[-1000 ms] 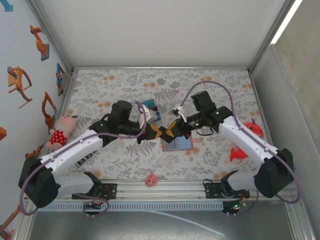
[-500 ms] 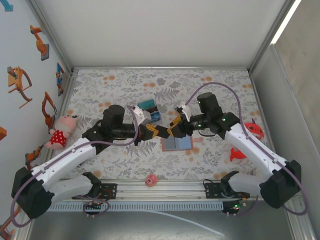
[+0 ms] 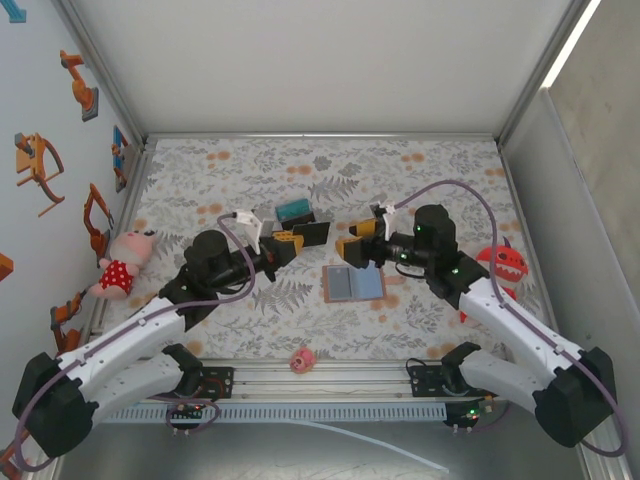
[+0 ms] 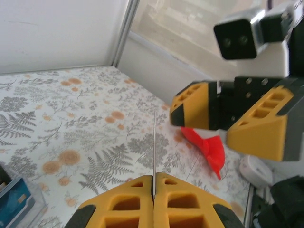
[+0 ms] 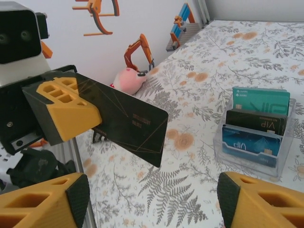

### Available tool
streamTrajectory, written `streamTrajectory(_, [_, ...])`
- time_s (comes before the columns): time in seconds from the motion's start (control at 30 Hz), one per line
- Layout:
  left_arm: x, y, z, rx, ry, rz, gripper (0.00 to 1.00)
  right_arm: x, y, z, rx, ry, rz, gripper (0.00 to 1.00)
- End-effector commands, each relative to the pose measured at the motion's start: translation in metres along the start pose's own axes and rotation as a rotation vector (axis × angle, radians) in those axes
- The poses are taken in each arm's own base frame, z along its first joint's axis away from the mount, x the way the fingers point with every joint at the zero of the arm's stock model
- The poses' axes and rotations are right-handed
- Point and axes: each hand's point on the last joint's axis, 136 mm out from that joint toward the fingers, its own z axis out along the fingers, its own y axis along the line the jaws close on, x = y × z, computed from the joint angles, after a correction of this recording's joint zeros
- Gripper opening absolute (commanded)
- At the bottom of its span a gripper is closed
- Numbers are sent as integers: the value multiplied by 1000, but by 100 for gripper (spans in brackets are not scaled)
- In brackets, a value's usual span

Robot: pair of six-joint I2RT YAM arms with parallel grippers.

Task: Take the credit cards out of the card holder

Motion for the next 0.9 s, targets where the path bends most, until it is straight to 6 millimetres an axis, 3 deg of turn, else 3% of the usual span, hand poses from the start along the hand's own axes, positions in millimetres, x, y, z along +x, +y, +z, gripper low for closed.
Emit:
streamTrajectory(0.0, [-37, -18, 0, 89, -143, -53, 0, -29, 16, 5, -112, -131, 16, 65])
streamTrajectory(0.4, [-39, -29, 6, 179, -155, -71, 0, -39, 35, 15, -276, -142, 17, 54])
streamTrajectory(0.63, [-39, -28, 9, 184, -162, -88, 0, -41, 49, 9, -336, -138, 1, 19])
streamTrajectory(0.8, [-36, -23, 7, 149, -137, -78, 17, -39, 53, 5, -349, -135, -15, 7])
streamTrajectory(0.87, [-36, -23, 5, 133, -117, -52, 29, -36, 53, 5, -350, -126, -20, 6])
